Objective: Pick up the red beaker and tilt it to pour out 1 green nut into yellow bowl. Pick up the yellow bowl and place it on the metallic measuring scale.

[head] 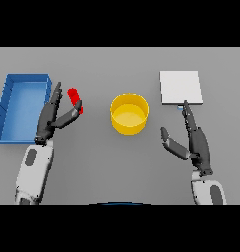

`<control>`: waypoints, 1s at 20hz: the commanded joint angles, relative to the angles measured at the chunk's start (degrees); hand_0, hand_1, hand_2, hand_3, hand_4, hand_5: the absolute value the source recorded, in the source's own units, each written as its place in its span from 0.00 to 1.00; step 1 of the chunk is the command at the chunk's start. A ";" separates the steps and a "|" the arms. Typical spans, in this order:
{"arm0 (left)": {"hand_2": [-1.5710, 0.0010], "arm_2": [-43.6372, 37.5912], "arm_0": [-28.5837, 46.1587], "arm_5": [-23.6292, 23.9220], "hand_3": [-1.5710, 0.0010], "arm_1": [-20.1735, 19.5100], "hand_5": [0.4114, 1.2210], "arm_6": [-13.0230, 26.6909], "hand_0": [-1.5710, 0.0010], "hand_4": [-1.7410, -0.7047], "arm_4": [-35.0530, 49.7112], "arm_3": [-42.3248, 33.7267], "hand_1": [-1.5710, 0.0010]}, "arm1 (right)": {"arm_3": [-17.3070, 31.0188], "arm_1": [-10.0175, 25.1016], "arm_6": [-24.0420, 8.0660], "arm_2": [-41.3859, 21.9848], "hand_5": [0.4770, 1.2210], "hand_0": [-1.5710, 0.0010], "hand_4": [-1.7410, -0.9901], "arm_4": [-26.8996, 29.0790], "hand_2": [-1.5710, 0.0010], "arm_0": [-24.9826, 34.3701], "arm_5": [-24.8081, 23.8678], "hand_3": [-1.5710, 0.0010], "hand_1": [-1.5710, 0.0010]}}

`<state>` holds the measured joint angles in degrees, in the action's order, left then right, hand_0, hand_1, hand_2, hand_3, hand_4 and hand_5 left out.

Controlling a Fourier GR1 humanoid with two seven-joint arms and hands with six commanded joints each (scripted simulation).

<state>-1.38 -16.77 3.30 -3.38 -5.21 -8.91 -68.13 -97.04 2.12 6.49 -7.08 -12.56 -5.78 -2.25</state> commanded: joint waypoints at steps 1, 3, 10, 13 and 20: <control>1.00 -0.45 -1.28 0.11 1.00 0.26 0.28 -1.32 1.00 0.55 0.19 1.89 1.00 | 0.37 -0.34 -0.61 -0.17 0.25 1.00 0.68 -0.33 1.00 0.23 -0.30 1.00 1.00; 1.00 -1.46 -4.00 0.51 1.00 0.19 0.27 -3.77 1.00 0.54 0.09 6.40 1.00 | 0.13 -0.14 -0.88 0.09 0.26 1.00 0.66 -0.42 1.00 0.52 -0.54 1.00 1.00; 1.00 -1.90 -11.89 3.88 1.00 1.29 0.31 -8.19 1.00 0.47 -2.87 17.24 1.00 | -0.74 -0.01 0.56 -0.31 0.29 1.00 0.63 0.02 1.00 -1.02 0.31 1.00 1.00; 1.00 -2.57 -14.51 4.54 1.00 1.31 0.33 -9.93 1.00 0.46 -3.20 20.96 1.00 | -0.82 0.61 0.01 0.47 0.29 1.00 0.64 0.66 1.00 -0.18 0.42 1.00 1.00; 0.49 -5.46 -18.40 8.26 0.63 2.88 0.64 -15.73 0.51 0.25 -2.59 27.38 0.49 | -1.13 0.93 0.49 0.35 0.29 1.00 0.66 -0.27 1.00 -0.41 -0.05 1.00 1.00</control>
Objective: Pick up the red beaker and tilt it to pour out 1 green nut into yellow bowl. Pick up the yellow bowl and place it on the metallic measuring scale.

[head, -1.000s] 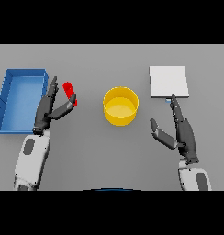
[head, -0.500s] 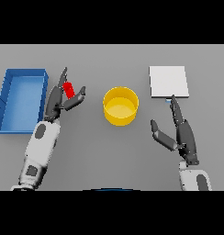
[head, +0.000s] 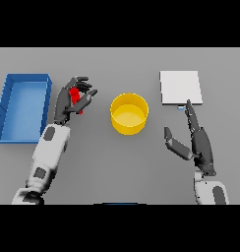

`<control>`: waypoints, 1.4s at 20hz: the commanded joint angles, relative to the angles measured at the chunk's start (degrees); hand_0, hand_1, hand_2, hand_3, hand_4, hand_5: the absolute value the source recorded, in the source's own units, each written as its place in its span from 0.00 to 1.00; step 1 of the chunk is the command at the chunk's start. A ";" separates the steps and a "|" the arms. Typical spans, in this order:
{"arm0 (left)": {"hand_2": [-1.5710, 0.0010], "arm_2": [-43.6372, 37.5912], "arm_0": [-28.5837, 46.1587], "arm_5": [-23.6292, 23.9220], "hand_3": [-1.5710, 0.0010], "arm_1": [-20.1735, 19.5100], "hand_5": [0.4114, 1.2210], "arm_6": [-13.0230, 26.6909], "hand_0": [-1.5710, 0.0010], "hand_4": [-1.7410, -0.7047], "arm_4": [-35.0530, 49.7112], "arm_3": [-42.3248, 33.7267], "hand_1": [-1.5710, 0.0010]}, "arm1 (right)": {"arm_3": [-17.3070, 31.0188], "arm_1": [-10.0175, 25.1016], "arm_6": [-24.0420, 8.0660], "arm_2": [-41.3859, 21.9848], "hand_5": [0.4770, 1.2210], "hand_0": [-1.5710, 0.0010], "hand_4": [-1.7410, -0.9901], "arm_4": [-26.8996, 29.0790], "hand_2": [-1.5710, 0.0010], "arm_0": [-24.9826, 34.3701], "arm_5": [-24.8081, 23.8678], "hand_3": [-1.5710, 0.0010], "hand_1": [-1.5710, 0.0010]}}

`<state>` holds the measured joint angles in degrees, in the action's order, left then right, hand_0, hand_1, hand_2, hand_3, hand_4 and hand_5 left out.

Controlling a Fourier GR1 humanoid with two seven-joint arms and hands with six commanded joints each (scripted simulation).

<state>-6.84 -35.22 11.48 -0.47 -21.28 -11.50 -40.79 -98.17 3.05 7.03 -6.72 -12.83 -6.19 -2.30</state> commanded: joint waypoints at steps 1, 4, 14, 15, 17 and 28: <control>0.40 -0.07 -0.24 -0.43 0.52 0.04 0.71 -1.63 0.41 0.20 -0.14 0.66 0.39 | 0.12 0.09 -0.27 -0.12 0.29 1.00 0.67 -0.21 1.00 0.08 0.07 1.00 1.00; 0.20 -0.55 -0.29 -0.34 0.29 0.70 0.85 -5.39 0.21 0.16 0.31 1.62 0.20 | 1.29 -0.36 -0.16 0.14 0.28 1.00 0.68 0.21 1.00 0.69 -0.04 1.00 1.00; 0.02 3.13 -1.56 0.38 0.03 -2.20 0.88 1.86 0.02 0.02 -1.90 -5.13 0.02 | 2.38 0.18 0.29 -0.28 0.24 1.00 0.83 -3.06 1.00 1.30 -1.88 1.00 1.00; 0.02 4.61 -1.95 -0.09 0.03 -3.35 0.89 3.21 0.02 0.01 -3.48 -6.01 0.02 | 2.78 0.36 0.73 -0.04 0.24 1.00 0.84 -3.16 1.00 1.37 -2.10 1.00 1.00; 0.01 8.76 -2.37 -1.24 0.02 -6.23 0.90 5.89 0.01 0.01 -7.82 -9.25 0.01 | 2.10 0.44 1.03 -0.28 0.24 1.00 0.85 -3.32 1.00 0.82 -2.00 1.00 1.00; 0.00 27.02 -7.64 -8.58 0.00 -12.09 0.92 20.03 0.00 0.00 -25.40 -16.30 0.00 | 1.63 0.54 1.05 -0.74 0.28 1.00 0.90 -2.88 1.00 1.03 -0.84 1.00 1.00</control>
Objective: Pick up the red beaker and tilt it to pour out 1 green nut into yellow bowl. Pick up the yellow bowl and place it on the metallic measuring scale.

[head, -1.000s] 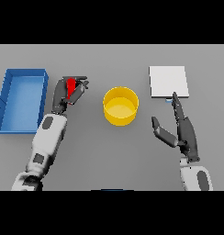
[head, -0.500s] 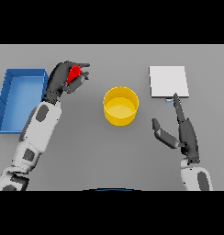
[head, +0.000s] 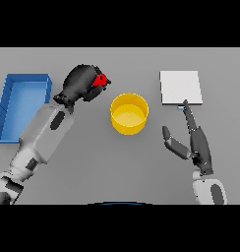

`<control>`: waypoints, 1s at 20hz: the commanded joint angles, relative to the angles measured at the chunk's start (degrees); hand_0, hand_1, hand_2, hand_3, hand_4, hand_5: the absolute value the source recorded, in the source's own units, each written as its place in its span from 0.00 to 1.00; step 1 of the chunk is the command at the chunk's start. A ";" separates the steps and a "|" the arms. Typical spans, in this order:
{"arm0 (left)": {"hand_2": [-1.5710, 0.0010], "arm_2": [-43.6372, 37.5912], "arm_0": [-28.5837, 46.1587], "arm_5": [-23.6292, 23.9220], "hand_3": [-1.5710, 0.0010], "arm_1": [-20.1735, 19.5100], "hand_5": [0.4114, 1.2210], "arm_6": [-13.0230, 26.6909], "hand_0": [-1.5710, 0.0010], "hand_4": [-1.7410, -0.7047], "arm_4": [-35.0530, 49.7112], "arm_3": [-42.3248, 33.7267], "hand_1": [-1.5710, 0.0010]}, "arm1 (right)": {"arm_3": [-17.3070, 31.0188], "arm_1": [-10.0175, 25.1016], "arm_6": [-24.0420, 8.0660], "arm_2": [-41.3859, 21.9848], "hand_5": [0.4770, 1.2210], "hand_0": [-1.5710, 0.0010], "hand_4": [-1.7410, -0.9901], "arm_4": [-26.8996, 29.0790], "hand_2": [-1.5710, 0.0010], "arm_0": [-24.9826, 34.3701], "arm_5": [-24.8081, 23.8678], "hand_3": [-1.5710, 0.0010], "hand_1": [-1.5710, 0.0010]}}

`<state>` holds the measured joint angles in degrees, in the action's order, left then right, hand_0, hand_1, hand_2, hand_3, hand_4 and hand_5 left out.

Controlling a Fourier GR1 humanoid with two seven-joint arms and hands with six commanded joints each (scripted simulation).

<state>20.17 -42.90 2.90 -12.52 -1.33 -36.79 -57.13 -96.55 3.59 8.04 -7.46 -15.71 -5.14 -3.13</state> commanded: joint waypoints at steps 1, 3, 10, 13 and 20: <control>0.00 2.40 -1.71 -1.20 0.00 -0.82 0.93 0.20 0.00 0.00 -2.60 1.06 0.00 | -0.28 -0.27 -0.31 -0.26 0.29 1.00 0.90 -0.39 1.00 -0.09 -0.28 1.00 1.00; 0.00 6.56 -5.00 -4.27 0.00 -1.45 0.96 0.92 0.00 0.00 -6.23 2.57 0.00 | -0.37 -0.07 -0.46 -0.28 0.29 1.00 0.92 -0.88 1.00 0.07 -0.50 1.00 1.00; 0.00 19.06 -15.01 -15.01 0.00 -2.41 0.99 0.73 0.00 0.12 -17.48 8.51 0.00 | -0.47 -0.68 -0.96 -0.17 0.27 1.00 0.91 0.52 1.00 -0.21 0.20 1.00 1.00; 0.00 22.91 -18.61 -17.47 0.00 -2.14 1.00 -1.42 0.00 0.07 -21.37 11.51 0.00 | -0.37 -0.49 -1.50 -0.12 0.27 1.00 0.90 0.87 1.00 -0.14 0.65 1.00 1.00; 0.00 30.36 -24.36 -19.18 0.00 -0.34 1.00 -2.28 0.00 0.01 -29.80 17.07 0.00 | -0.35 -0.42 0.12 -0.79 0.30 1.00 0.91 0.35 1.00 -0.82 1.03 1.00 1.00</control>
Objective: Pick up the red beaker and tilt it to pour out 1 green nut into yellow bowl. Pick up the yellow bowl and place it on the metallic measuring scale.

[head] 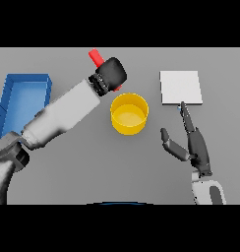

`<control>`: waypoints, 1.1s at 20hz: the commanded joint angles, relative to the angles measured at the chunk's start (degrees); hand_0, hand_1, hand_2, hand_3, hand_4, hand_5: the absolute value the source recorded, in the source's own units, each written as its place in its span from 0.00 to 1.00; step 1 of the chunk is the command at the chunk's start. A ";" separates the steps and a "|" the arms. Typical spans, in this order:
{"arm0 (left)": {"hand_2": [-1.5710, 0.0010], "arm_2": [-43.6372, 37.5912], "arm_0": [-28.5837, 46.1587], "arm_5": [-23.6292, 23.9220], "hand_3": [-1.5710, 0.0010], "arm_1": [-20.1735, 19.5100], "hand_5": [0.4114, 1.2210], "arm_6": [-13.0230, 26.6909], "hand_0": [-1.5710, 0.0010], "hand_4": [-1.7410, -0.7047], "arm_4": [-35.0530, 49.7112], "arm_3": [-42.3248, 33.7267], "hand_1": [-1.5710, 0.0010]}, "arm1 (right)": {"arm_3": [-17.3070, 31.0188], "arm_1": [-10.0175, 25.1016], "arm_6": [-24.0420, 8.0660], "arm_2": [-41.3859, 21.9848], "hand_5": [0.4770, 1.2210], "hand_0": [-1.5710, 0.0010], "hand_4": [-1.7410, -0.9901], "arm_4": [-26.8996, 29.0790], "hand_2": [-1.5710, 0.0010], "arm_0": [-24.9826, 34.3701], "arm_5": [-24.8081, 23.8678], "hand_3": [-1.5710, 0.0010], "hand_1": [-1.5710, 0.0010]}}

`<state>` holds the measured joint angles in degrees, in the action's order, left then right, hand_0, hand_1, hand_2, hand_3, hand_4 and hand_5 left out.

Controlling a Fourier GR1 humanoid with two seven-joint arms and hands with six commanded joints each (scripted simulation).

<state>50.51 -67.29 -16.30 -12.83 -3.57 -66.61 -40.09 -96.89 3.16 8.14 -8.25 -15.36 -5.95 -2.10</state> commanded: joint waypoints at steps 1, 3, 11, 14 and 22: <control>0.00 0.58 0.04 0.49 0.00 0.52 1.00 0.58 0.00 0.01 -0.73 0.23 0.00 | 0.13 -0.01 -0.96 0.21 0.29 1.00 0.91 0.13 1.00 0.52 -0.05 1.00 1.00; 0.00 1.88 -0.50 0.93 0.00 1.45 1.00 1.07 0.00 0.01 -2.23 0.61 0.00 | 0.16 -0.84 -0.16 0.12 0.29 1.00 0.91 1.01 1.00 0.68 0.12 1.00 1.00; 0.00 9.10 -2.61 1.53 0.00 3.09 1.00 0.07 0.00 0.01 -9.72 1.64 0.00 | 1.14 -0.73 0.97 -0.01 0.27 1.00 0.88 -0.87 1.00 0.25 -1.28 1.00 1.00; 0.00 12.19 -5.83 -0.30 0.00 3.78 1.00 -3.06 0.00 0.01 -12.66 2.64 0.00 | 0.79 -0.41 0.36 0.59 0.26 1.00 0.90 -0.61 1.00 0.84 -1.52 1.00 1.00; 0.00 12.39 -11.62 1.14 0.00 5.07 1.00 -6.67 0.00 0.01 -14.68 6.58 0.00 | 0.40 -0.76 0.22 -0.10 0.28 1.00 0.94 -1.54 1.00 1.06 -1.83 1.00 1.00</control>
<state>62.88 -78.98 -15.19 -7.78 -10.17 -81.33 -33.53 -96.50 2.42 8.28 -8.32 -16.89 -4.88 -3.96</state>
